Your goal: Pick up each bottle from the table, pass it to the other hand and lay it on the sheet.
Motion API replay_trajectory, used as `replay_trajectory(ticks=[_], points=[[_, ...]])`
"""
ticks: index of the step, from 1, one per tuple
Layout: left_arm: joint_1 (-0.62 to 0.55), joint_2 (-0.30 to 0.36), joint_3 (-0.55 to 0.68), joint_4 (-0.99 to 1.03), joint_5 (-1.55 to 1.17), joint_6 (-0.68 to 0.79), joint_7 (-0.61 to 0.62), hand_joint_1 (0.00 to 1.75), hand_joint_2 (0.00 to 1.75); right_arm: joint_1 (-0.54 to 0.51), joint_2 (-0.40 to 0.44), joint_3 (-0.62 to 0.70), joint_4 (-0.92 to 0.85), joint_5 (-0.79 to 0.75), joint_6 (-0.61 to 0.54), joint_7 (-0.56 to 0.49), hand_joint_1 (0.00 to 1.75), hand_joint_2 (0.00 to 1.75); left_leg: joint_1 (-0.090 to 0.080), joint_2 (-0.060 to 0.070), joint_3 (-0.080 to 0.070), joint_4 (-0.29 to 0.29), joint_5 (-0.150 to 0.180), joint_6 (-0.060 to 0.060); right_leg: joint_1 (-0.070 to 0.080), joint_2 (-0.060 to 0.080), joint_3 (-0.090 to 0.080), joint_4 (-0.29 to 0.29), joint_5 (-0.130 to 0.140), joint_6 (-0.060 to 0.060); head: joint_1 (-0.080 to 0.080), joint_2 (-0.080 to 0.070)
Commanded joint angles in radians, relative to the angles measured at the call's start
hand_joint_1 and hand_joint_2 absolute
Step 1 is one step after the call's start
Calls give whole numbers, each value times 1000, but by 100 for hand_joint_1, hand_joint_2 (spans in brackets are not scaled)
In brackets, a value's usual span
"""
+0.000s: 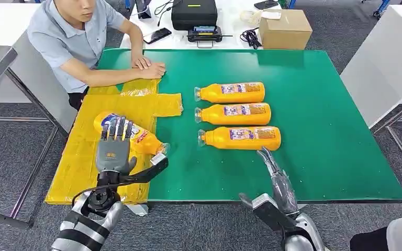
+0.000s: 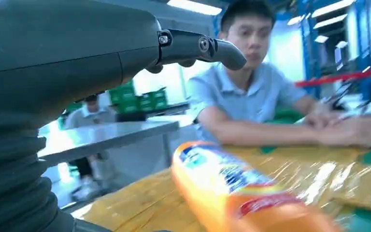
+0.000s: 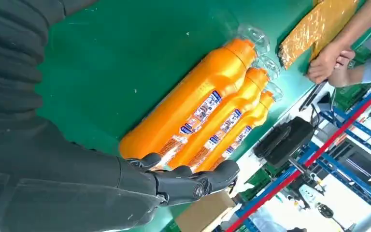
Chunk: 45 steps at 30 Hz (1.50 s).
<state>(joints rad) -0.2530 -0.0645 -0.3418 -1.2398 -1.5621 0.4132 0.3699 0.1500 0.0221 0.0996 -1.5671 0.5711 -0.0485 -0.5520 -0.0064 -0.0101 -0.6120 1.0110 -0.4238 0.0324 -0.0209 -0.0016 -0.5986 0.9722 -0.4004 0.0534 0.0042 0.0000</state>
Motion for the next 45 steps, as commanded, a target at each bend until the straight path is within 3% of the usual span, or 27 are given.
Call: replay_trajectory(ticks=[1,5,7,9,13,15,17,20,23,26,27,28,29,30,32,36,45], points=[[87,-119,130,-110,549,173,-482,0,175,-11,22,-16,1,-56,-28,-17,0,175,2,2,4,1,-3,-2,2,1,4,0,-2,-3,0,0],[142,-159,131,-161,785,217,-647,0,175,-12,52,-42,-22,-140,-20,-29,0,175,0,2,2,0,-2,-1,1,1,2,0,-1,-2,0,0],[150,-167,123,-161,814,210,-663,0,175,-11,56,-47,-27,-154,-17,-29,0,175,1,2,3,0,-2,-2,1,1,3,-1,-1,-2,0,0],[191,-190,107,-203,1109,103,-754,0,175,1,93,-87,-39,-258,5,-28,0,175,1,1,3,1,-3,-2,1,1,3,0,-2,-3,0,0],[224,-185,79,-215,1147,106,-777,0,175,19,103,-95,-59,-267,1,-28,0,175,1,1,3,0,-2,-2,1,0,2,-1,-1,-2,0,0],[238,-189,69,-236,1276,61,-799,0,175,21,136,-125,-63,-367,30,-2,0,175,1,1,3,0,-3,-2,1,1,3,-1,-2,-2,0,0],[250,-193,58,-251,1339,56,-812,0,175,22,170,-151,-71,-393,3,11,0,175,1,1,4,1,-3,-3,2,0,4,0,-3,-3,0,0],[247,-180,19,-254,1400,80,-837,0,175,14,203,-139,-95,-344,-143,47,0,175,1,2,3,1,-3,-3,2,1,2,1,-2,-3,0,0],[245,-181,15,-252,1400,83,-838,0,175,13,204,-131,-98,-340,-151,49,0,175,1,1,3,1,-3,-2,1,0,2,0,-2,-3,0,0],[223,-181,-17,-218,1506,69,-812,0,175,4,142,-45,-67,-74,-369,31,0,175,2,2,4,0,-3,-3,2,1,4,-1,-2,-3,0,0],[223,-181,-17,-218,1506,69,-812,0,175,4,142,-45,-67,-74,-369,31,0,175,1,1,4,0,-3,-2,2,0,4,-1,-2,-3,0,0],[204,-181,-48,-171,1576,37,-774,0,175,-8,70,12,-7,113,-451,79,0,175,1,1,3,0,-2,-2,1,0,3,-1,-1,-2,0,0],[198,-182,-61,-145,1620,24,-771,0,175,-18,42,27,29,120,-458,100,0,175,1,1,4,0,-2,-2,2,0,3,-1,-1,-2,0,0],[194,-177,-79,-125,1674,5,-775,0,175,-32,18,32,78,233,-556,123,0,175,2,1,6,-1,-2,-2,2,0,7,-3,-1,-3,0,0],[193,-156,-109,-109,1745,-47,-770,0,175,-60,-37,61,164,346,-623,174,0,175,2,1,7,-2,-2,-2,2,0,8,-5,0,-2,0,0],[253,-123,-91,-161,1902,-172,-747,0,175,-82,-62,44,238,421,-650,216,0,175,1,2,7,-3,-2,-2,2,2,7,-5,0,-2,0,0],[277,-123,-81,-206,1845,-129,-822,0,175,-88,-68,17,291,529,-650,259,0,175,1,2,6,-1,-4,-2,1,1,6,-2,-2,-3,0,0]])
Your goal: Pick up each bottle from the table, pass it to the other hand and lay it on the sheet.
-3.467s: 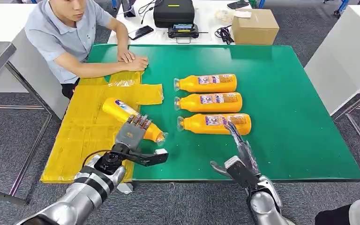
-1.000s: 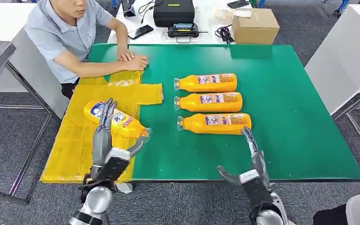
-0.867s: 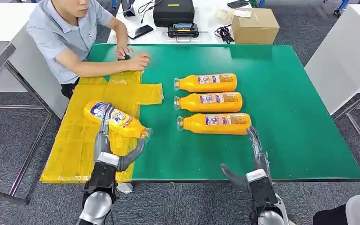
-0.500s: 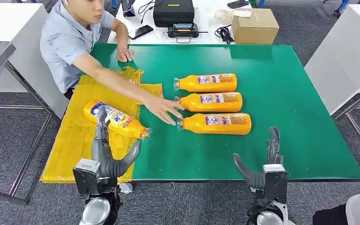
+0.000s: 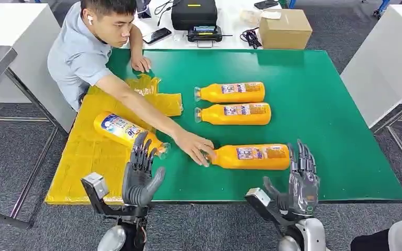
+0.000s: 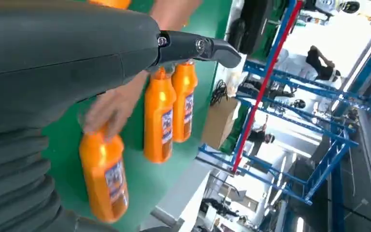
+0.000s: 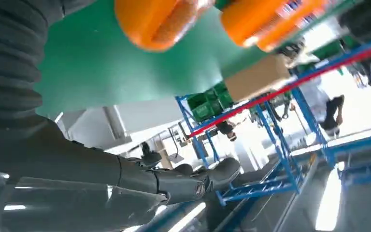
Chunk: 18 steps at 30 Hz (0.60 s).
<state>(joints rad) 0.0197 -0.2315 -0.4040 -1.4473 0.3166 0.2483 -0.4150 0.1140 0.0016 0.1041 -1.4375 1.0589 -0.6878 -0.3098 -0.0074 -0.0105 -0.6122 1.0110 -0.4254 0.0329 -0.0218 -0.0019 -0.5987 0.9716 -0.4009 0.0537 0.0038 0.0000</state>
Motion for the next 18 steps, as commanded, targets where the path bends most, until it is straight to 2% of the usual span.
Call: replay_trajectory(ticks=[1,6,9,18], points=[[6,43,-21,-13,-39,44,-43,0,175,-61,-65,30,183,106,-10,57,0,175,2,3,5,-1,-2,-2,2,2,4,-2,-1,-2,0,0],[13,46,-22,-29,-53,66,-35,0,175,-79,-82,65,221,56,7,82,0,175,1,3,3,-1,-1,-2,2,2,3,-1,0,-2,0,0],[4,57,-48,-10,-97,96,-24,0,175,-104,-115,105,271,35,64,111,0,175,1,2,3,-1,-1,-1,1,2,3,-2,0,-2,0,0],[-7,56,-64,0,-123,120,-11,0,175,-133,-127,123,296,-1,96,86,0,175,2,3,5,-1,-2,-3,2,2,5,-2,-1,-3,0,0]])
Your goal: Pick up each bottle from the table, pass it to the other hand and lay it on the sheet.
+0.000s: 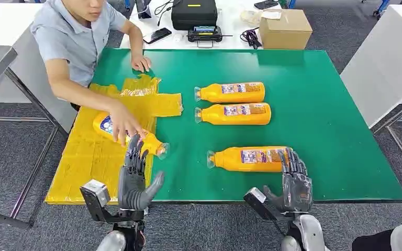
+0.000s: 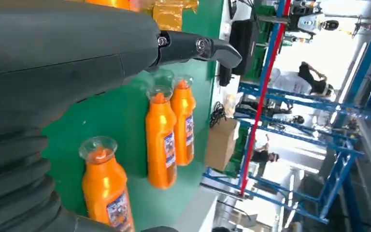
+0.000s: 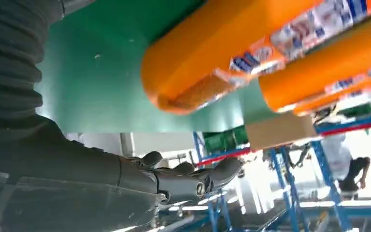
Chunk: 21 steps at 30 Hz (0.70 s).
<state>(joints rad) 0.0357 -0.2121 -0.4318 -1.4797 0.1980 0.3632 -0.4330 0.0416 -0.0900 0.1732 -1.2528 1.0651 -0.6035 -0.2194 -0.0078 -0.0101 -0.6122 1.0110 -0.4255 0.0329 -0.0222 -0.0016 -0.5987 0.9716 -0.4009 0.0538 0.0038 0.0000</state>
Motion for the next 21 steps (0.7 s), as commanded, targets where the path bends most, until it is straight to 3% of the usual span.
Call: replay_trajectory(ticks=[1,7,21], points=[[-23,37,-36,33,-5,5,7,0,175,-61,-35,54,111,-7,12,-4,0,175,2,2,5,-1,-2,-2,2,1,5,-1,-1,-3,0,0],[-28,44,-51,54,-2,34,75,0,175,-75,-40,86,107,-39,57,-14,0,175,1,2,3,-1,-1,-2,1,1,3,-1,0,-2,0,0],[-24,61,-107,18,-101,59,105,0,175,-115,-103,123,-8,-57,214,19,0,175,1,2,3,1,-2,-2,1,2,3,1,-2,-3,0,0]])
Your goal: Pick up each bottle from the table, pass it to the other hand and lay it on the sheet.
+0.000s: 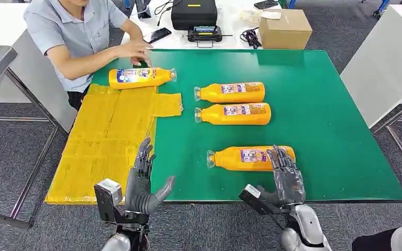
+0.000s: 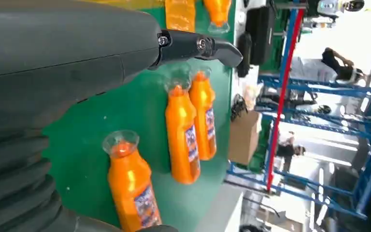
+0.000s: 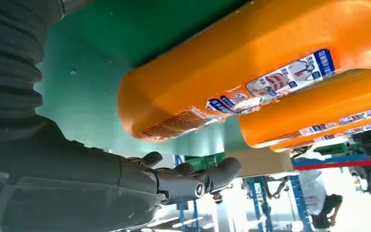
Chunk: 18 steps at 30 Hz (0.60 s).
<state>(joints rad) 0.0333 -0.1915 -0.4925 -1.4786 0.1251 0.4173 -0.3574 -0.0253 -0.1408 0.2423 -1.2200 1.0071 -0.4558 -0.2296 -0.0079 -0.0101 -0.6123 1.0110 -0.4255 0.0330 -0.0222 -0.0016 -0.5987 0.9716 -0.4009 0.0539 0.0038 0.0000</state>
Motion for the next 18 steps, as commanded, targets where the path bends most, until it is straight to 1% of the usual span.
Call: replay_trajectory(ticks=[1,3,6,10,11,12,13,16,17,18], points=[[-23,41,-49,20,-32,1,35,0,175,-62,-58,54,-29,-1,79,35,0,175,1,1,2,0,-1,-1,1,1,2,0,-1,-2,0,0],[-28,43,-56,21,-41,-3,37,0,175,-81,-60,51,-6,-11,94,36,0,175,2,3,5,0,-2,-3,2,2,4,0,-2,-3,0,0],[-34,42,-59,20,-55,0,44,0,175,-103,-57,56,8,-21,102,26,0,175,1,3,3,0,-1,-2,1,2,2,0,-1,-2,0,0],[-30,43,-60,21,-72,-5,60,0,175,-116,-68,73,8,-6,136,59,0,175,2,4,5,1,-3,-3,2,3,4,-1,-1,-4,0,0],[-30,43,-60,21,-72,-5,60,0,175,-118,-70,71,8,-6,136,59,0,175,1,3,3,0,-2,-2,2,2,3,-1,-1,-2,0,0],[-30,43,-60,21,-72,-5,60,0,175,-118,-70,71,8,-6,136,59,0,175,2,3,5,0,-3,-3,2,3,4,0,-1,-3,0,0],[-30,42,-60,21,-72,-5,60,0,175,-118,-72,70,9,-6,136,59,0,175,1,2,3,0,-1,-2,1,1,2,0,-1,-2,0,0],[-30,42,-60,21,-72,-5,60,0,175,-118,-72,70,9,-6,136,59,0,175,2,2,5,0,-3,-3,2,1,5,-1,-2,-3,0,0],[-30,44,-62,23,-91,-1,75,0,175,-130,-81,78,20,8,163,91,0,175,1,2,3,0,-1,-2,1,1,3,-1,-1,-2,0,0],[-30,42,-59,27,-98,-5,83,0,175,-146,-92,83,32,13,175,107,0,175,2,3,5,0,-2,-2,2,2,5,-1,-1,-3,0,0]])
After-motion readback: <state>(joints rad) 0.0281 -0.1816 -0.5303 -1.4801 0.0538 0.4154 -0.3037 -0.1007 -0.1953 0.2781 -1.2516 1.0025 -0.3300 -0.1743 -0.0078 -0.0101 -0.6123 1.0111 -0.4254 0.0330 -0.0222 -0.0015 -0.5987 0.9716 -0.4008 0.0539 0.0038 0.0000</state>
